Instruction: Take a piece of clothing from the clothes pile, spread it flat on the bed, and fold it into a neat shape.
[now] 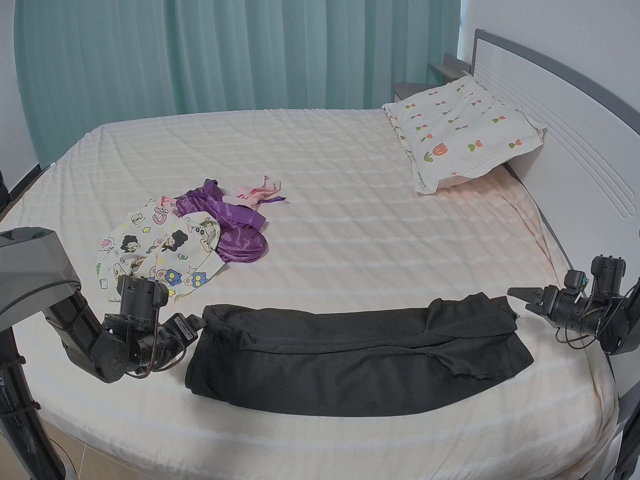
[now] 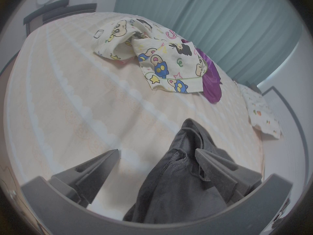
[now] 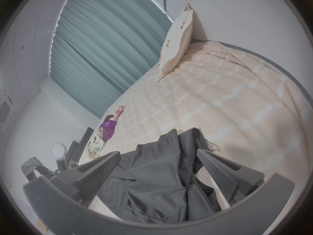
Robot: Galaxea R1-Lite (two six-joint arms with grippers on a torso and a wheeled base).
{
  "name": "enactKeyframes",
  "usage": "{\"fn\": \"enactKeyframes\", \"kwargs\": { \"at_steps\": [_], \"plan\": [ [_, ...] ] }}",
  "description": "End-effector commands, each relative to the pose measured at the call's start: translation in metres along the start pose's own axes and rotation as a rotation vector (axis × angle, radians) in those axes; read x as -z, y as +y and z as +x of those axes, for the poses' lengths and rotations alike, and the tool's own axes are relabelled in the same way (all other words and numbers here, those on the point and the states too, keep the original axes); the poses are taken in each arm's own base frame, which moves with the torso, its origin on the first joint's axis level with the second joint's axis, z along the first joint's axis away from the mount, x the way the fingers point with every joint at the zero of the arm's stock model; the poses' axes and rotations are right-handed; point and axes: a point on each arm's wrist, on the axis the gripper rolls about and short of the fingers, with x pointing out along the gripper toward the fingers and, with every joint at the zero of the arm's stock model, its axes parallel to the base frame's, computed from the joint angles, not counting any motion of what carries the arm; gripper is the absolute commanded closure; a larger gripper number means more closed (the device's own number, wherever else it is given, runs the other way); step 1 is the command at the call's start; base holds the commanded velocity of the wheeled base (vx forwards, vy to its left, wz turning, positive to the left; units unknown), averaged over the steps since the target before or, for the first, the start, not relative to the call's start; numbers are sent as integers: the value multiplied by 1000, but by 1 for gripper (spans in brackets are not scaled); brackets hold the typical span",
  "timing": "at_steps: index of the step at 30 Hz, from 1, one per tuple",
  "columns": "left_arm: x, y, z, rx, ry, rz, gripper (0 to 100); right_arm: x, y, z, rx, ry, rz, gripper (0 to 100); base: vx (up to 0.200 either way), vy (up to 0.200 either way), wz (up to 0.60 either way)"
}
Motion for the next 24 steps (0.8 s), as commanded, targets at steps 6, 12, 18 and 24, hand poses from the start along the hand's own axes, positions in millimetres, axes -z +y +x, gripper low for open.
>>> {"fn": "enactKeyframes", "kwargs": {
  "at_steps": [6,12,18,24],
  "plan": [
    [-16,-3,-39,132,-23,-182,0,15,23,-24,66,-27,118,0,0,0,0],
    [-6,7,-54,171,12,-234,0,26,26,-33,118,-34,297,0,0,0,0],
    [-1,16,-56,173,31,-264,0,44,26,-43,145,11,385,0,-100,0,0],
    [6,21,-48,157,90,-267,0,46,24,-42,157,18,393,0,-200,0,0]
  ]
}}
